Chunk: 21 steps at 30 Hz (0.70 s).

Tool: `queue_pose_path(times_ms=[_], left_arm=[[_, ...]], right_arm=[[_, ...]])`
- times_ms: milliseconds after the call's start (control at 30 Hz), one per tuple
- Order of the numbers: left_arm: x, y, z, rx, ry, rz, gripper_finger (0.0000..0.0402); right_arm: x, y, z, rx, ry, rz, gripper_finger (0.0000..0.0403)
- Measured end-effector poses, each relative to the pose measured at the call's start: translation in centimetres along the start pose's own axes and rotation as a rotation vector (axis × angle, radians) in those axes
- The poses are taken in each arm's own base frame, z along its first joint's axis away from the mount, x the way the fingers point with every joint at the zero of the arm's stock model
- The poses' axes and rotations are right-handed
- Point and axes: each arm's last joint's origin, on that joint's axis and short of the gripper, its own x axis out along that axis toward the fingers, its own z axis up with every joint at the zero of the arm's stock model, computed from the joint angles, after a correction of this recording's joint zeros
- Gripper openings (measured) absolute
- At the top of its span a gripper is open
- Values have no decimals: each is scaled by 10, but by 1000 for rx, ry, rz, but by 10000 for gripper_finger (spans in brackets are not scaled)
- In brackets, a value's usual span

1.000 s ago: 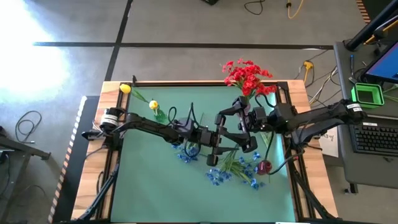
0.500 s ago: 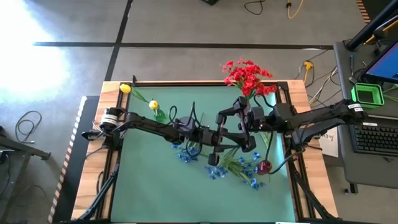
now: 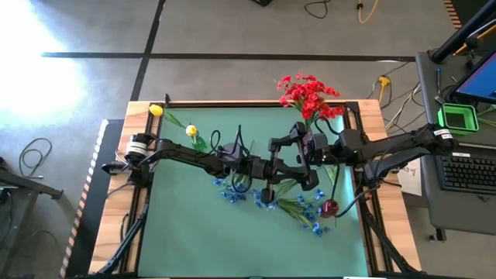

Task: Sort flowers into vase by color
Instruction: Put the blue flower into the red vase

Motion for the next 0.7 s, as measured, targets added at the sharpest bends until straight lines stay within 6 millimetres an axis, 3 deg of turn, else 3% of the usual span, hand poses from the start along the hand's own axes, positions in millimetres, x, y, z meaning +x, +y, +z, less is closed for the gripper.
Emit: queue_pose_path(times_ms=[333,700], left_arm=[[3,5,-2,0,45,-8,0],[8,14,3,20,58,-4,0]], right_arm=[[-4,-1,3,21,15,-26,364],[-7,0,17,334,27,-30,364]])
